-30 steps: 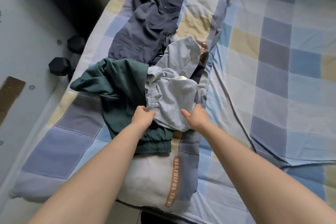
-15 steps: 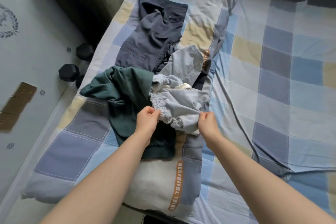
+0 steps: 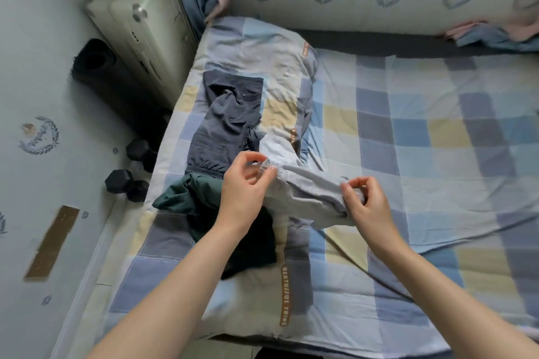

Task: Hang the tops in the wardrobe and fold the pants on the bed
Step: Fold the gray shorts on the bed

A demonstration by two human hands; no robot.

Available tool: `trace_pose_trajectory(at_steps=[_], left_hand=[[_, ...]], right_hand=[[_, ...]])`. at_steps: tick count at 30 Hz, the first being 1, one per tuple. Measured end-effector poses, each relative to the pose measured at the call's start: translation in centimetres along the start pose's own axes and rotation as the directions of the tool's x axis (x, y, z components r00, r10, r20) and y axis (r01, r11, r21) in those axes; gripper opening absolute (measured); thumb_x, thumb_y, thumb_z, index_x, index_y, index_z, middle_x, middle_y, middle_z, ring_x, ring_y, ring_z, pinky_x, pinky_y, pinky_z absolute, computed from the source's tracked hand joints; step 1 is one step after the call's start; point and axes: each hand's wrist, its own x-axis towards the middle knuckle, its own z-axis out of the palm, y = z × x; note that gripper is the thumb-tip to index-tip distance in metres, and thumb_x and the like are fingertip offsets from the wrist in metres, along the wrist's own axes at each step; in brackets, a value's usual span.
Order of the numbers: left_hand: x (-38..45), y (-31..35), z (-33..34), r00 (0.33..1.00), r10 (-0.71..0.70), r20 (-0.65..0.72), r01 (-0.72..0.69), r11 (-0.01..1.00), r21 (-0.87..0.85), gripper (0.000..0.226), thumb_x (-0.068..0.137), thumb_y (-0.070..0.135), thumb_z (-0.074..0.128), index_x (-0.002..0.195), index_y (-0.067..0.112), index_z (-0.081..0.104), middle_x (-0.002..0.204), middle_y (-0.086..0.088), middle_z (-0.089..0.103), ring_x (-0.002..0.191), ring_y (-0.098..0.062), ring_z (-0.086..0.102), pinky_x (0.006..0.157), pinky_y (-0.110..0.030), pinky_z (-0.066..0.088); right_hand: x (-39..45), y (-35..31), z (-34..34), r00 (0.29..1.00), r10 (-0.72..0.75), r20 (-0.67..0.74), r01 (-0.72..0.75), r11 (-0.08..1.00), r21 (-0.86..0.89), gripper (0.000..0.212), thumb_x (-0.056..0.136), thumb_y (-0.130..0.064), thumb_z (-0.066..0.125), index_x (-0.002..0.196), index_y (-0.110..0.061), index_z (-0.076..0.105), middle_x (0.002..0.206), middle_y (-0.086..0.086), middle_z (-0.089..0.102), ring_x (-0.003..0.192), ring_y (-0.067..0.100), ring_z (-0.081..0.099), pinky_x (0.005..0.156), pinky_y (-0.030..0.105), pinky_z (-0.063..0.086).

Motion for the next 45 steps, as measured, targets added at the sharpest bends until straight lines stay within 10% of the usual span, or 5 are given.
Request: trace_pose_trajectory(at_steps=[14, 20, 27, 38, 45], left_hand=[[-10.6, 19.3, 3.2, 0.752, 0.393, 0.529, -0.376, 0.915, -0.144, 0.028, 0.075, 0.008, 0.082, 0.083, 0.016, 0.057, 0.061, 0.017, 0.055, 0.053, 0.004, 0.046, 0.052, -0.009, 0.038], [-14.3, 21.9, 3.7, 0.446, 0.306, 0.841, -0.503, 0.863, -0.047, 0.026, 0.075, -0.001, 0.073, 0.080, 0.016, 0.055, 0.065, 0.004, 0.047, 0.056, -0.004, 0.038, 0.052, -0.014, 0.033], [-17.5, 23.4, 4.9, 0.234, 0.157, 0.960, -0.589, 0.808, 0.011, 0.031, 0.069, 0.002, 0.065, 0.090, 0.024, 0.070, 0.082, -0.002, 0.068, 0.069, -0.023, 0.060, 0.061, -0.033, 0.049], [-25.8, 25.1, 12.2, 0.228, -0.019, 0.973, -0.673, 0.719, 0.172, 0.033, 0.070, 0.009, 0.065, 0.092, 0.034, 0.069, 0.088, 0.006, 0.069, 0.083, -0.019, 0.065, 0.074, -0.043, 0.054], [-30.5, 26.6, 18.2, 0.354, 0.080, 0.932, -0.632, 0.755, 0.175, 0.030, 0.068, 0.013, 0.065, 0.086, 0.036, 0.069, 0.094, 0.006, 0.071, 0.092, -0.021, 0.068, 0.076, -0.042, 0.057]], right_hand=[[-13.0, -12.8, -13.1, 0.979, 0.190, 0.069, -0.123, 0.831, -0.542, 0.029, 0.090, -0.038, 0.058, 0.116, -0.028, 0.053, 0.116, -0.002, 0.060, 0.101, 0.018, 0.056, 0.079, 0.031, 0.042], [-16.6, -14.2, -16.7, 0.965, -0.207, 0.162, 0.257, 0.878, -0.405, 0.055, 0.083, -0.013, 0.055, 0.136, -0.023, 0.044, 0.131, -0.002, 0.049, 0.123, 0.016, 0.042, 0.105, 0.032, 0.034], [-20.6, -11.3, -18.4, 0.909, -0.111, 0.402, 0.173, 0.977, -0.121, 0.041, 0.087, -0.014, 0.062, 0.121, -0.031, 0.049, 0.123, -0.015, 0.054, 0.125, 0.009, 0.045, 0.106, 0.039, 0.037], [-24.7, -6.2, -27.8, 0.813, -0.107, 0.572, 0.189, 0.978, -0.086, 0.032, 0.086, -0.022, 0.071, 0.111, -0.008, 0.056, 0.112, 0.004, 0.058, 0.112, 0.017, 0.050, 0.099, 0.036, 0.040], [-27.3, 1.6, -35.6, 0.923, -0.106, 0.371, 0.170, 0.975, -0.143, 0.052, 0.083, -0.037, 0.069, 0.115, -0.044, 0.029, 0.116, -0.017, 0.043, 0.092, 0.006, 0.058, 0.084, 0.027, 0.050]])
